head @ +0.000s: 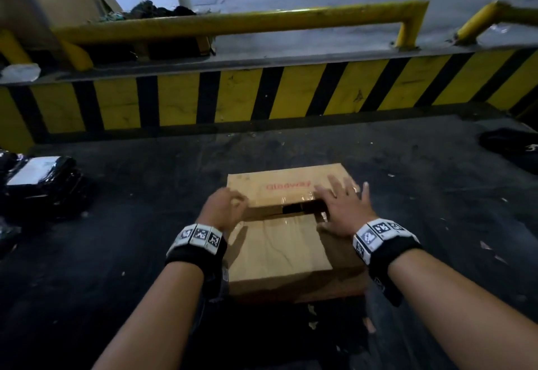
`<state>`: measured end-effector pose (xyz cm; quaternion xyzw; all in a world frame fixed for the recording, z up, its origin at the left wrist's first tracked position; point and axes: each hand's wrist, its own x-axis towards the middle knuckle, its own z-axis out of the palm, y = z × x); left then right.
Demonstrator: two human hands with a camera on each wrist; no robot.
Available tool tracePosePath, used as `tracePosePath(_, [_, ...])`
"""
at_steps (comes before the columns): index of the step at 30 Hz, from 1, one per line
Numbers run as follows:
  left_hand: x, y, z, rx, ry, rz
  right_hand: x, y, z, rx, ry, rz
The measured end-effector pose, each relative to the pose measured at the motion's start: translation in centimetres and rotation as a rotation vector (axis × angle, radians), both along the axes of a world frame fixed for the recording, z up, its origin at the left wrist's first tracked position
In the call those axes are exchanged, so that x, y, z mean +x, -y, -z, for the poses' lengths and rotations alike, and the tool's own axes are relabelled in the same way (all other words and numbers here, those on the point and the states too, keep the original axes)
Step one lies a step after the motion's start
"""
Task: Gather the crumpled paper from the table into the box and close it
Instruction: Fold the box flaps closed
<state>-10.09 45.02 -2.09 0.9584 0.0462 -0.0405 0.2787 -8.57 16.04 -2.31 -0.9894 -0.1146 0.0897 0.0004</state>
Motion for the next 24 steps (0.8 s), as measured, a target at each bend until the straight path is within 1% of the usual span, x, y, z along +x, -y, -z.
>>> tracePosePath(1, [-0.8, 0.0, 0.9, 0.047, -0.089, 0.015, 0.1, 0.3, 0.6, 0.019, -0.081, 0.010])
tracePosePath(3, [-2.2, 0.1, 2.8, 0.032, -0.188, -0.041, 0.0, 0.7, 1.5, 0.098, -0.181, 0.031])
tracePosePath(5, [-3.3, 0.9, 4.3, 0.000, -0.168, -0.114, 0.0, 1.0, 2.2, 0.129, -0.190, 0.028])
tracePosePath(7, [-3.8, 2.2, 5.0, 0.086, -0.144, -0.148, 0.1, 1.2, 2.5, 0.126, -0.183, 0.030])
tracePosePath(9, [-3.9, 3.2, 5.0, 0.147, -0.121, -0.159, 0.1, 1.5, 2.7, 0.123, -0.200, 0.041])
tracePosePath(17, [-3.7, 4.0, 5.1, 0.170, -0.027, -0.120, -0.3, 2.3, 3.9, 0.086, -0.170, 0.080])
tracePosePath(21, [-3.3, 2.9, 6.0, 0.144, -0.039, -0.098, -0.5, 2.4, 4.5, 0.118, -0.191, 0.094])
tracePosePath(24, [-3.3, 2.5, 6.3, 0.158, -0.038, -0.070, -1.1, 2.6, 4.4, 0.135, -0.192, 0.104])
